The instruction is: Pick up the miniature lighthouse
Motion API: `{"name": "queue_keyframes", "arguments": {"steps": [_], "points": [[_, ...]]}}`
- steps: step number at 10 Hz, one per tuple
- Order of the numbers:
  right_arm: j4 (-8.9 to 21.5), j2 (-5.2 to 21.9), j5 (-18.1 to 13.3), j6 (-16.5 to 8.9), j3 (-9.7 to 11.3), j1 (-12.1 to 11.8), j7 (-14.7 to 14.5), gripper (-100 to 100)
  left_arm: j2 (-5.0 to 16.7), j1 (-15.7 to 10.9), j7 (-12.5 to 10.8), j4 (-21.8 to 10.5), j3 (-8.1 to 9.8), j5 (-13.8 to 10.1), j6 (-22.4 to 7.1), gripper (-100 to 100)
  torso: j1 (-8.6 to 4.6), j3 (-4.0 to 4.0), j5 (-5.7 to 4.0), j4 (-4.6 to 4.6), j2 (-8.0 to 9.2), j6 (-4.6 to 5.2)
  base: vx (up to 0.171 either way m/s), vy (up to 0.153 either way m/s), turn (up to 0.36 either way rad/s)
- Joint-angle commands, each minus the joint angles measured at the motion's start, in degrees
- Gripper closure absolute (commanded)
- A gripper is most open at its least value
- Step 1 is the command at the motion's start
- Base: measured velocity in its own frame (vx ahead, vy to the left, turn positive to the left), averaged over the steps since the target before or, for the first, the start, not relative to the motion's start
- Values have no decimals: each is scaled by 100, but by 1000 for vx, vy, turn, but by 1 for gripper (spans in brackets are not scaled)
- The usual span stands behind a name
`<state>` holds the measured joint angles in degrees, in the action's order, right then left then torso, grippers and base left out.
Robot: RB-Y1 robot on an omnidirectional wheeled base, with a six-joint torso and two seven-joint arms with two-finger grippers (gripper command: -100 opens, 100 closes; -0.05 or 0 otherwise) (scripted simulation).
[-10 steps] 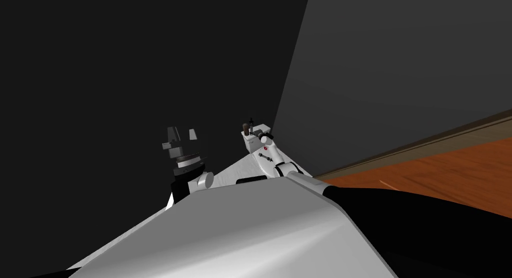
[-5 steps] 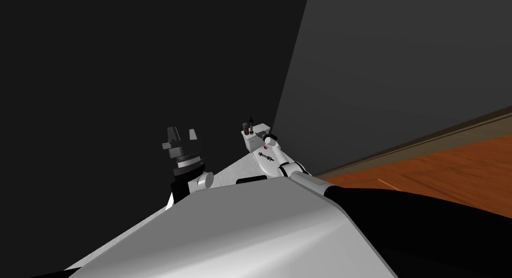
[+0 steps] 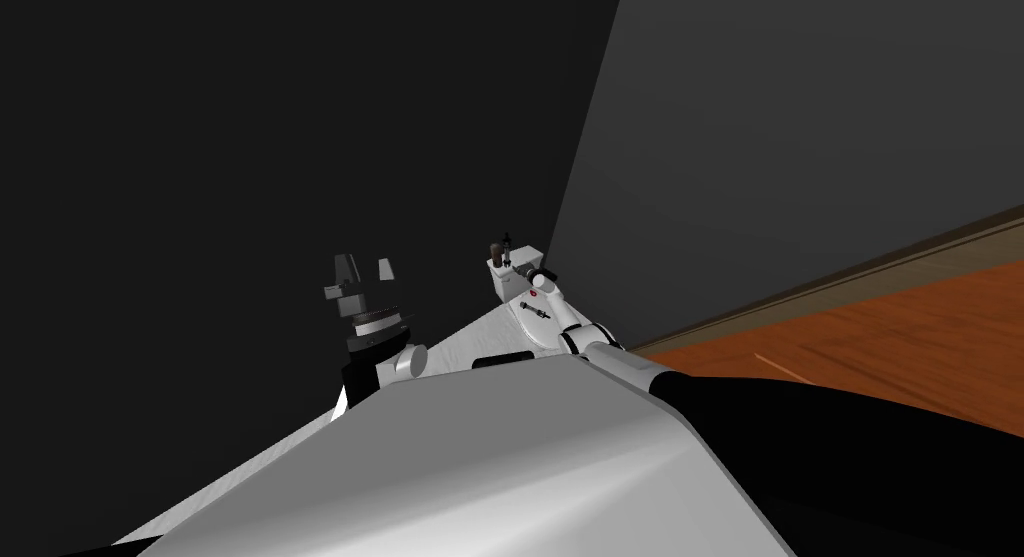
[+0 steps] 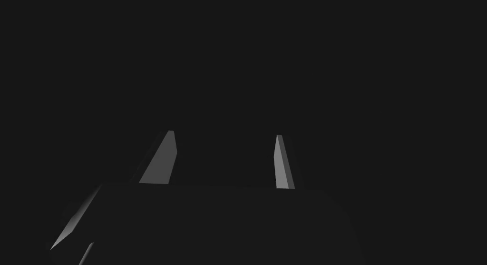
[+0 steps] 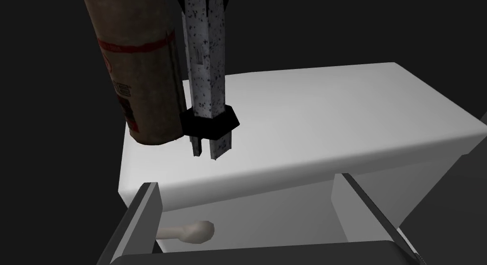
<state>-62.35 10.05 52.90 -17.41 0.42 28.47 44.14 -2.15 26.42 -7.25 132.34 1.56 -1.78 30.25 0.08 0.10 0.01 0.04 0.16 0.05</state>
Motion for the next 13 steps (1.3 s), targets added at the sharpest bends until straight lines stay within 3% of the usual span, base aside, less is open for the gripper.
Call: {"name": "queue_keyframes", "arguments": {"steps": [1, 9, 13], "points": [[35, 39, 184, -13, 20, 24, -117, -100, 0, 0, 0, 0, 0, 0, 0, 0, 0, 0, 0, 0, 0, 0, -63, 23, 3], [226, 103, 1058, -78, 2, 181, -790, -100, 1, 1, 0, 0, 1, 0, 0, 0, -18, -11, -4, -4, -19, 1, -25, 8, -18], [295, 79, 1472, -193, -68, 343, -1152, -100, 0, 2, 0, 0, 1, 0, 0, 0, -11, -34, -3, -12, -60, -1, 88, 14, 1]]}}
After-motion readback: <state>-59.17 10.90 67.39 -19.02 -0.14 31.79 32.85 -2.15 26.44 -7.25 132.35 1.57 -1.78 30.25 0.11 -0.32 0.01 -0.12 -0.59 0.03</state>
